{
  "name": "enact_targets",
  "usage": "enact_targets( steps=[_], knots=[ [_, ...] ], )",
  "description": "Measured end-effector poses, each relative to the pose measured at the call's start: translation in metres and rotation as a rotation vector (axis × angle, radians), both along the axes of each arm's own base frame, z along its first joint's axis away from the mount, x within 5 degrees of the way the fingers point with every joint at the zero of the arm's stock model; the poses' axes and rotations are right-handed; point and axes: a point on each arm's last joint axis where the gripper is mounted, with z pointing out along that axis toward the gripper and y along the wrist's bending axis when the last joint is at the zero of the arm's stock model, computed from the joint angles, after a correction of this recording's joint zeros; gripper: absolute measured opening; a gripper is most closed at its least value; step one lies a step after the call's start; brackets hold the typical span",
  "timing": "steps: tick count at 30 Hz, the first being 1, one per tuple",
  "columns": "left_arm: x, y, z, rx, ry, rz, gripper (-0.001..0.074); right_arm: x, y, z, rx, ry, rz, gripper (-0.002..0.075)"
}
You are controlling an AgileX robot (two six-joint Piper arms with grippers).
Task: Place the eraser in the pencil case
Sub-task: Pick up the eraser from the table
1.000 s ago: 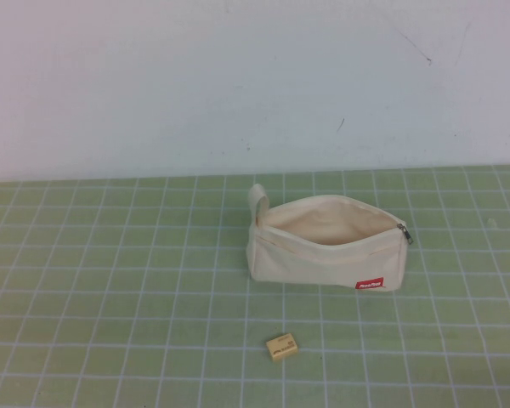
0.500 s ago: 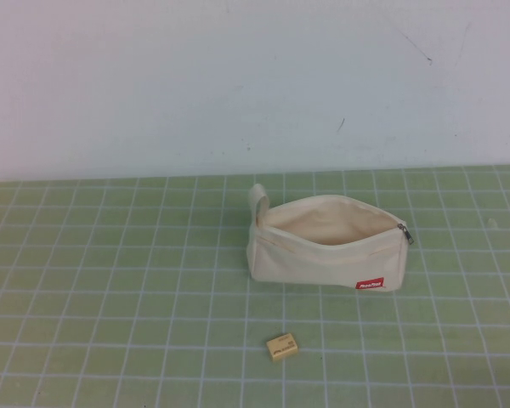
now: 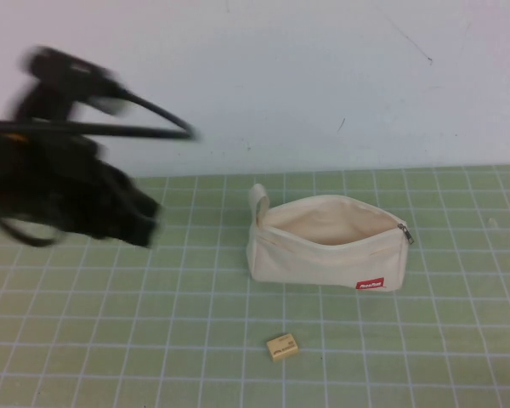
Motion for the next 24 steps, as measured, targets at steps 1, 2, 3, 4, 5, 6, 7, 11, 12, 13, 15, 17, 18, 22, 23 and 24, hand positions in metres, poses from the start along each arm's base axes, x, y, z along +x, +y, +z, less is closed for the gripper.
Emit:
enact_targets(
  steps=[1, 2, 3, 4, 5, 6, 7, 11, 12, 13, 15, 17, 18, 22, 23, 24],
  knots=[
    [0.005, -0.014, -0.008, 0.032, 0.033, -0.040, -0.0001, 0.000, 0.000, 0.000, 0.000, 0.000, 0.000, -0.0001],
    [0.006, -0.024, -0.013, 0.065, 0.051, -0.072, -0.0001, 0.000, 0.000, 0.000, 0.000, 0.000, 0.000, -0.0001],
    [0.011, -0.039, -0.025, 0.111, 0.087, -0.101, -0.0001, 0.000, 0.000, 0.000, 0.000, 0.000, 0.000, -0.0001],
    [0.014, -0.052, -0.036, 0.160, 0.112, -0.126, -0.0001, 0.000, 0.000, 0.000, 0.000, 0.000, 0.000, -0.0001],
    [0.015, -0.063, -0.045, 0.211, 0.126, -0.150, -0.0001, 0.000, 0.000, 0.000, 0.000, 0.000, 0.000, -0.0001],
    [0.016, -0.074, -0.056, 0.261, 0.147, -0.167, -0.0001, 0.000, 0.000, 0.000, 0.000, 0.000, 0.000, -0.0001],
    [0.019, -0.083, -0.067, 0.302, 0.165, -0.180, -0.0001, 0.000, 0.000, 0.000, 0.000, 0.000, 0.000, -0.0001],
    [0.023, -0.115, -0.105, 0.426, 0.212, -0.244, -0.0001, 0.000, 0.000, 0.000, 0.000, 0.000, 0.000, -0.0001],
    [0.025, -0.122, -0.112, 0.435, 0.226, -0.251, 0.0001, 0.000, 0.000, 0.000, 0.000, 0.000, 0.000, -0.0001],
    [0.028, -0.127, -0.117, 0.439, 0.238, -0.255, 0.0009, 0.000, 0.000, 0.000, 0.000, 0.000, 0.000, -0.0001],
    [0.033, -0.136, -0.126, 0.436, 0.251, -0.259, 0.0047, 0.000, 0.000, 0.000, 0.000, 0.000, 0.000, -0.0001],
    [0.040, -0.143, -0.131, 0.433, 0.255, -0.259, 0.0133, 0.000, 0.000, 0.000, 0.000, 0.000, 0.000, -0.0001],
    [0.044, -0.146, -0.132, 0.433, 0.254, -0.259, 0.0193, 0.000, 0.000, 0.000, 0.000, 0.000, 0.000, -0.0001],
    [0.058, -0.156, -0.136, 0.454, 0.280, -0.273, 0.0430, 0.000, 0.000, 0.000, 0.000, 0.000, 0.000, -0.0001],
    [0.060, -0.158, -0.139, 0.466, 0.300, -0.277, 0.0463, 0.000, 0.000, 0.000, 0.000, 0.000, 0.000, -0.0001],
    [0.063, -0.161, -0.143, 0.477, 0.319, -0.280, 0.0479, 0.000, 0.000, 0.000, 0.000, 0.000, 0.000, -0.0001]
  ],
)
